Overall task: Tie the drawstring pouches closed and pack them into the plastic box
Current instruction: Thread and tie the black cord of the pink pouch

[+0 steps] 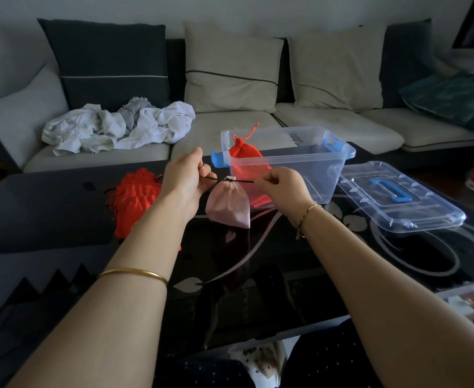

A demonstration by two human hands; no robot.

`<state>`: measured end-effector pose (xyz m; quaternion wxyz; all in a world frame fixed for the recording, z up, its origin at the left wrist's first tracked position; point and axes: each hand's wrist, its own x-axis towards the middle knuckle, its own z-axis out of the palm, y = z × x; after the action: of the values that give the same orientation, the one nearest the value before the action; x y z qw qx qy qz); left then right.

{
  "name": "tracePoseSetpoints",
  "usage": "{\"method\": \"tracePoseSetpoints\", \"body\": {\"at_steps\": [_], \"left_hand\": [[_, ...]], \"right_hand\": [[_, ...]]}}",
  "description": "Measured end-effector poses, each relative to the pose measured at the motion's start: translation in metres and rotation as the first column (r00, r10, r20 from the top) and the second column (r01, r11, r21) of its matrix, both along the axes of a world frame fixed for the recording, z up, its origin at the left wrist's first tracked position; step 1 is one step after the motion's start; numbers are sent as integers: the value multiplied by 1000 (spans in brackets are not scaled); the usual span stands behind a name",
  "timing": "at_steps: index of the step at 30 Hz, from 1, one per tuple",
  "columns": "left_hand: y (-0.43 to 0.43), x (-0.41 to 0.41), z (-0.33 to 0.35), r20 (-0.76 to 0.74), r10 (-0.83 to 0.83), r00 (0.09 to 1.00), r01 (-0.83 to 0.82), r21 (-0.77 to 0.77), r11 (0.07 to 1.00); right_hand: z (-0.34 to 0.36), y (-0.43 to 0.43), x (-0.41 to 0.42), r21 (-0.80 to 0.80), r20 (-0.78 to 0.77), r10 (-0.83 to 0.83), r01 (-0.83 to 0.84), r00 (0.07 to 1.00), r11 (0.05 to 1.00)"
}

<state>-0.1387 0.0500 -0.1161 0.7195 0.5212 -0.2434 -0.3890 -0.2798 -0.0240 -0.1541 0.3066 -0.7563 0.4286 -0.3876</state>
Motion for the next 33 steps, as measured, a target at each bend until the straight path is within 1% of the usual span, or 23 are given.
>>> {"method": "tracePoseSetpoints", "body": {"at_steps": [3,4,5,7,9,12,14,16,18,19,21,24,25,27,29,33], "left_hand": [[0,-8,7,-125,-71,990,56,-120,991],[0,-12,9,-137,-99,986,80,-138,987],[0,-14,9,-110,-113,987,99,-128,987],[-1,-16,6,28,-117,993,118,-41,992],[0,-16,1,174,-156,972,148,56,987],[3,-15,-7,349,-289,892,230,201,952],[3,-14,-12,435,-356,827,253,278,927],[1,-14,-15,517,-372,771,225,326,918],[0,-15,-16,578,-346,739,165,343,925],[-1,-15,-17,586,-331,739,143,344,928],[-2,-14,-18,546,-314,777,133,345,929],[-2,-12,-19,458,-313,832,151,356,922],[-2,-12,-18,435,-312,845,159,352,922],[-2,-13,-18,417,-308,855,167,341,925],[-2,-14,-18,437,-309,845,163,339,927],[-3,-14,-19,458,-316,831,161,346,924]], "right_hand": [[-4,-2,4,15,-73,-20,21,997,1000],[-5,-2,5,14,-94,-26,27,995,1000],[-6,-3,6,12,-104,-29,30,994,999],[-5,-4,5,4,-113,-42,42,993,999],[-3,-4,4,-25,-102,-76,73,992,997],[3,0,5,-74,-21,-63,61,998,995],[8,6,8,-183,-47,-36,27,998,983],[11,10,11,-281,-87,12,-36,996,959],[11,10,14,-308,-94,46,-73,995,949],[10,10,14,-297,-102,50,-79,993,951],[9,6,13,-241,-98,33,-56,995,969],[7,4,12,-148,28,-14,18,999,989],[7,5,12,-125,63,-2,10,998,992],[9,10,13,-71,56,71,-67,996,995],[11,14,15,-10,42,149,-148,988,989],[13,16,16,111,81,211,-219,974,969]]}}
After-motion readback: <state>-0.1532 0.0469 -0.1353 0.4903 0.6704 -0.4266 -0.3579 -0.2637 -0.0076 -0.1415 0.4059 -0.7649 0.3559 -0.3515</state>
